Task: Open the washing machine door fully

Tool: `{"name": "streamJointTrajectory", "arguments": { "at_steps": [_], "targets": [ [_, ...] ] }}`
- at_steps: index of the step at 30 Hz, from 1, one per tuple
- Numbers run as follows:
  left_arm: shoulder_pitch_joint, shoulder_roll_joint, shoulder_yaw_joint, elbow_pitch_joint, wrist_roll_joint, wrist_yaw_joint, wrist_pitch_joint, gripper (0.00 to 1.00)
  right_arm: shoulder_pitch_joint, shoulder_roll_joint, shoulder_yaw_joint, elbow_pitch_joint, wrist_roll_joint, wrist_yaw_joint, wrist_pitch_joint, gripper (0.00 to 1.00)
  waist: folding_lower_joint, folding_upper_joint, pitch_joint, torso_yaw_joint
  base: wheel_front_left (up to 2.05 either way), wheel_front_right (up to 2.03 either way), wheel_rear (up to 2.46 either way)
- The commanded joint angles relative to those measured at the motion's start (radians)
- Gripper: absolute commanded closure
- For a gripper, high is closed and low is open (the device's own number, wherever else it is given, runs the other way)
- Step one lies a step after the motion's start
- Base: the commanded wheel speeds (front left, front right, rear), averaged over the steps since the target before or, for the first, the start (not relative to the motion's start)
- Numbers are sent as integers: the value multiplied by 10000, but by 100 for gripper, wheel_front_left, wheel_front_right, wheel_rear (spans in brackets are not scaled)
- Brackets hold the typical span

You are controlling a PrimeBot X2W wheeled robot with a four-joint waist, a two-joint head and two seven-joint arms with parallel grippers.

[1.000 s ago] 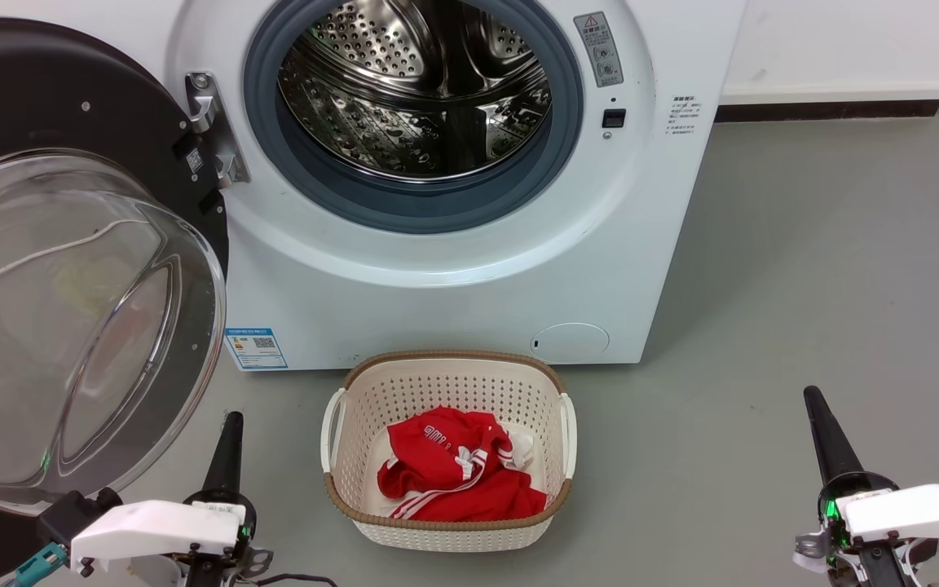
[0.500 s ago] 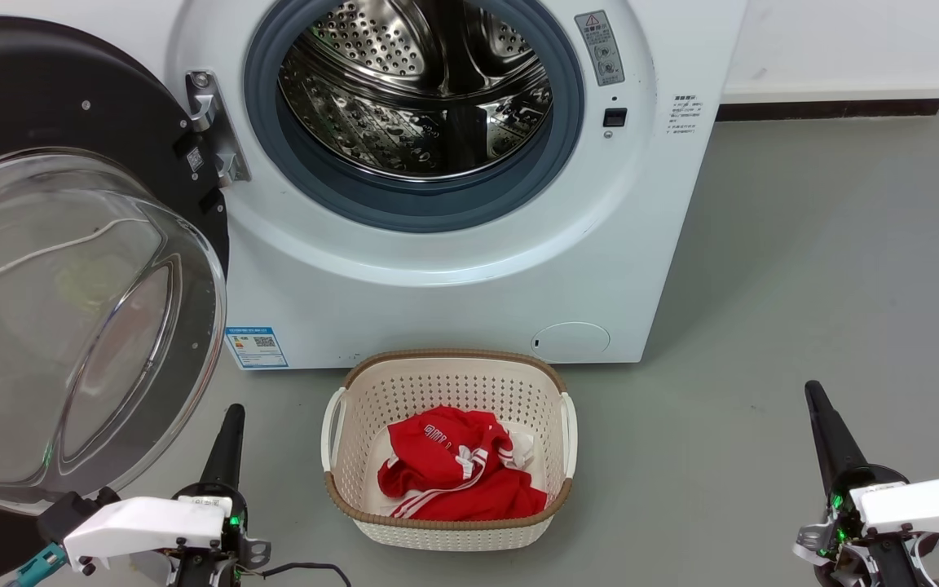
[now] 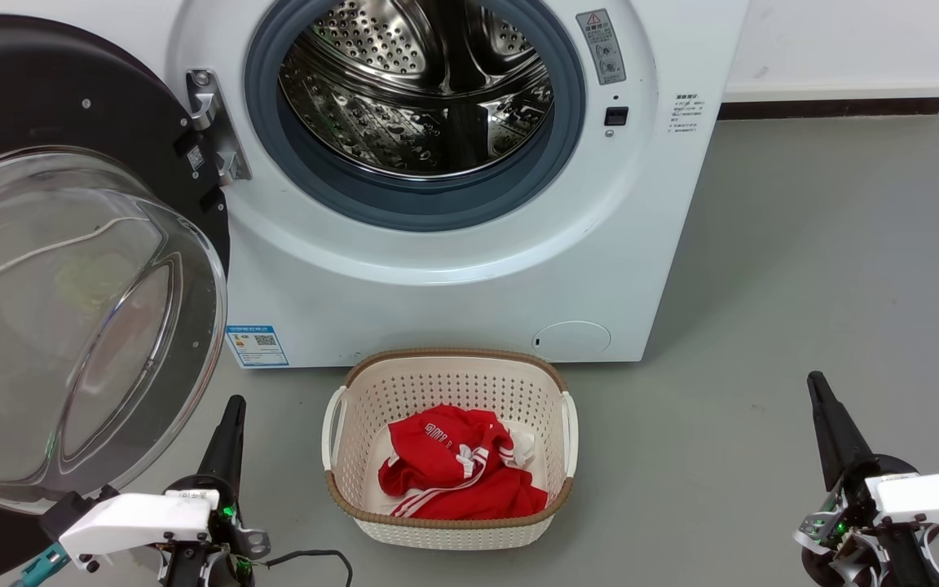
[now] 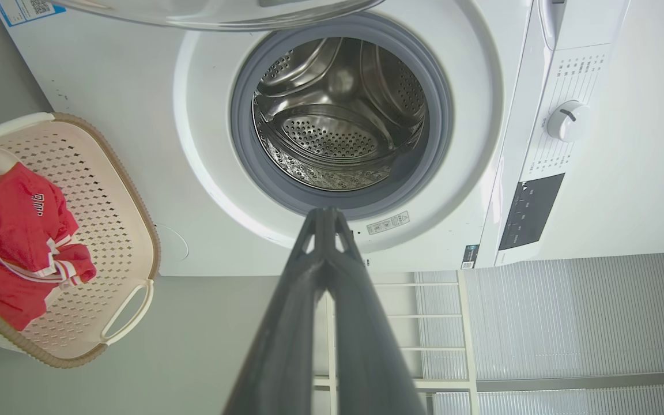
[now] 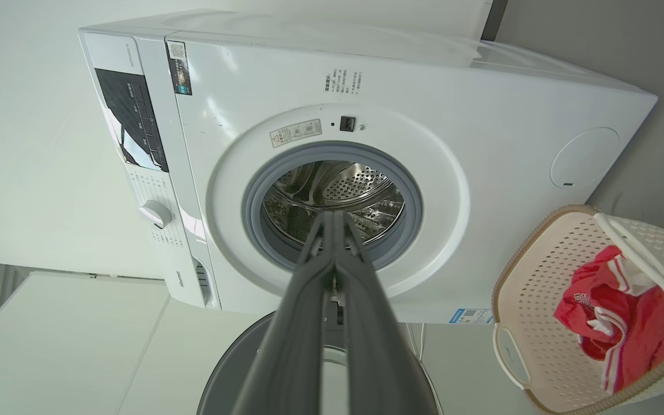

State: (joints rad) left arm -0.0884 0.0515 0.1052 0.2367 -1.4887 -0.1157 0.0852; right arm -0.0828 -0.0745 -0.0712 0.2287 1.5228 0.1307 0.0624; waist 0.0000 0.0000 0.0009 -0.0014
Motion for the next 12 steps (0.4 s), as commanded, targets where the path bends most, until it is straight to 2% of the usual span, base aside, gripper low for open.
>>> {"name": "streamJointTrajectory", "arguments": {
  "at_steps": [1,12],
  "targets": [
    [-177,-3,43,15,-194,-73,75,100,-155,-2,-28,21,185,1,49,100,0,0,1,1,0,0,0],
    [-232,-14,100,86,-1004,-157,279,100,-249,24,-108,132,948,0,243,100,0,0,16,10,0,0,0]
  ]
}}
